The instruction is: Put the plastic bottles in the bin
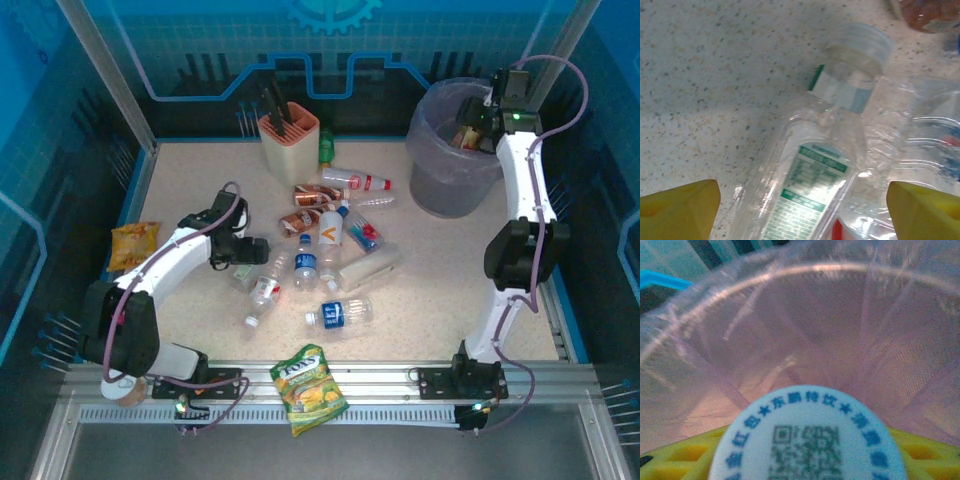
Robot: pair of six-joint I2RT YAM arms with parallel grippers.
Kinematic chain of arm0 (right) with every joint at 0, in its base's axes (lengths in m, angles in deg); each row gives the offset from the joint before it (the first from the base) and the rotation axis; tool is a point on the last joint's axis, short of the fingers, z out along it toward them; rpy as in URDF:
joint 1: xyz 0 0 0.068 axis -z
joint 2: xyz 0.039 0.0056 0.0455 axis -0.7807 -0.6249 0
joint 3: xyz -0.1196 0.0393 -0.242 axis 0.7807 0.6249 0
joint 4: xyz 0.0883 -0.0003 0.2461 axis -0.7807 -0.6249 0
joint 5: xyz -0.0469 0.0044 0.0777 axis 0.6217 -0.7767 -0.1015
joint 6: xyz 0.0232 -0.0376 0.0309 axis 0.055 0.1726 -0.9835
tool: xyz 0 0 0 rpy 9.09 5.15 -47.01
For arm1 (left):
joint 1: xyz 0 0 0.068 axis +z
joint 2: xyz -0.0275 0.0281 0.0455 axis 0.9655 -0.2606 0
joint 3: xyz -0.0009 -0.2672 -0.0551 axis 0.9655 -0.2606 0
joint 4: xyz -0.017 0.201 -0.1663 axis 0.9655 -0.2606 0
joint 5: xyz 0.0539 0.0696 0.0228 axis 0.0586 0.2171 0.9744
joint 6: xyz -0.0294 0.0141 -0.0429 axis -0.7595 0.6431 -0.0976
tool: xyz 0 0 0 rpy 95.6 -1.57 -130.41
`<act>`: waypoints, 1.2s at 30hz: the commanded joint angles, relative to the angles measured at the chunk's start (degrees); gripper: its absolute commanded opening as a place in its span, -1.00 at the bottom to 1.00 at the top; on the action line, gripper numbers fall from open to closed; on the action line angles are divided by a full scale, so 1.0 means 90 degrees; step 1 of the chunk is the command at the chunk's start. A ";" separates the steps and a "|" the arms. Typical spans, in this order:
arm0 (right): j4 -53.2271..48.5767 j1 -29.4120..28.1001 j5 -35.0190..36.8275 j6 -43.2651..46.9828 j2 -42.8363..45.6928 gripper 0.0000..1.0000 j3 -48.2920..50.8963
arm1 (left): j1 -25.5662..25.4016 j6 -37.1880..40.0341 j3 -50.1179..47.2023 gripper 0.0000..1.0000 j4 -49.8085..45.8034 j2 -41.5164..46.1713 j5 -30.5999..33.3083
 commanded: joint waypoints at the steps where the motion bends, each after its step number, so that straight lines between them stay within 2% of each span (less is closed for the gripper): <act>1: -0.0470 0.0037 0.0219 0.0237 -0.0317 -0.31 -0.0250 | 0.0082 -0.0177 -0.0074 0.73 -0.0189 -0.0051 -0.0261; 2: -0.0509 0.0048 0.0224 0.0223 -0.0386 -0.28 -0.0241 | 0.0092 -0.0201 -0.0084 0.74 -0.0217 -0.0052 -0.0263; 4: -0.0560 0.0052 0.0189 0.0188 -0.0492 -0.01 -0.0200 | 0.0137 -0.0247 -0.0106 0.74 -0.0289 -0.0050 -0.0281; 6: -0.0593 0.0052 0.0202 0.0179 -0.0574 0.18 -0.0173 | 0.0164 -0.0296 -0.0114 0.74 -0.0390 -0.0087 -0.0295; 8: -0.0600 0.0054 0.0208 0.0188 -0.0618 0.27 -0.0158 | 0.0179 -0.0316 -0.0153 0.74 -0.0413 -0.0110 -0.0305; 12: -0.0687 0.0050 0.0147 0.0267 -0.0588 0.60 -0.0244 | 0.0179 -0.0294 -0.0203 0.76 -0.0456 -0.0132 -0.0277; 18: -0.1142 0.0061 0.0121 0.0407 -0.0335 0.99 -0.0819 | 0.0179 -0.0312 -0.0261 0.76 -0.0469 -0.0224 -0.0306; 26: -0.1375 0.0060 -0.0281 0.0495 0.0471 0.99 -0.1059 | 0.0176 -0.0416 -0.0364 0.66 -0.0259 -0.0480 -0.0286; 29: -0.1285 0.0055 -0.0624 0.0438 0.0946 0.99 -0.0757 | 0.0178 -0.0449 -0.0406 0.60 -0.0136 -0.0637 -0.0282; 36: -0.1038 -0.0034 -0.1180 0.0360 0.2180 0.99 0.0517 | 0.0175 -0.0494 -0.0414 0.31 -0.0007 -0.0762 -0.0087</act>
